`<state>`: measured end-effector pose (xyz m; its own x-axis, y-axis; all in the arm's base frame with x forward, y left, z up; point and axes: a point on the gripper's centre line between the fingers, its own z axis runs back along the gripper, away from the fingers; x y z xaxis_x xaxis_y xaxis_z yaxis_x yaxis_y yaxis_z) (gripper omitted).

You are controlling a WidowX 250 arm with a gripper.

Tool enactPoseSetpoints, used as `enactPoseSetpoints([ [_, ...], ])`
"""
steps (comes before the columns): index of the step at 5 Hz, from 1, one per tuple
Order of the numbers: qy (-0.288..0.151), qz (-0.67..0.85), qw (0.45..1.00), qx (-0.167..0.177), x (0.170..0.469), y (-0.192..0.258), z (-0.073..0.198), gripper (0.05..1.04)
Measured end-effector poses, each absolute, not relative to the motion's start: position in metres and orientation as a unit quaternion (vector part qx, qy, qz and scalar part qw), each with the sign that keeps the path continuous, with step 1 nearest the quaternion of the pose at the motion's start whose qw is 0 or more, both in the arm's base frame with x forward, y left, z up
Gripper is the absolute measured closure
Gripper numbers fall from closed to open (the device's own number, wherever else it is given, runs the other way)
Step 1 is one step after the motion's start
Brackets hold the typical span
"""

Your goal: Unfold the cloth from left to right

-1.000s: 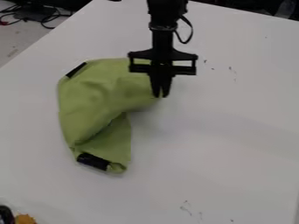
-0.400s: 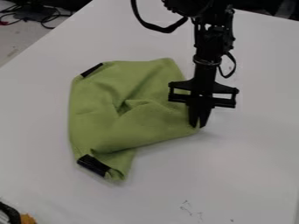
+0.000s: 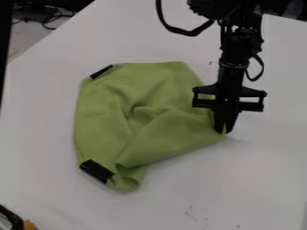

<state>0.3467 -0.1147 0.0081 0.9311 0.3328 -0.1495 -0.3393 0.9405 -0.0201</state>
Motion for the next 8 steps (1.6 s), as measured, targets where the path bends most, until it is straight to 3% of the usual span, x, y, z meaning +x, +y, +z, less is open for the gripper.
enactPoseSetpoints([
  [3,0.07,0.258,0.96,-0.081,0.381,-0.14,0.004,1.022],
  [5,0.069,0.259,0.959,-0.095,0.4,-0.143,0.006,1.004],
  [6,0.086,0.251,0.96,-0.088,0.397,-0.138,0.007,0.852],
  [8,0.105,0.256,0.96,-0.048,0.386,-0.123,0.008,0.313],
])
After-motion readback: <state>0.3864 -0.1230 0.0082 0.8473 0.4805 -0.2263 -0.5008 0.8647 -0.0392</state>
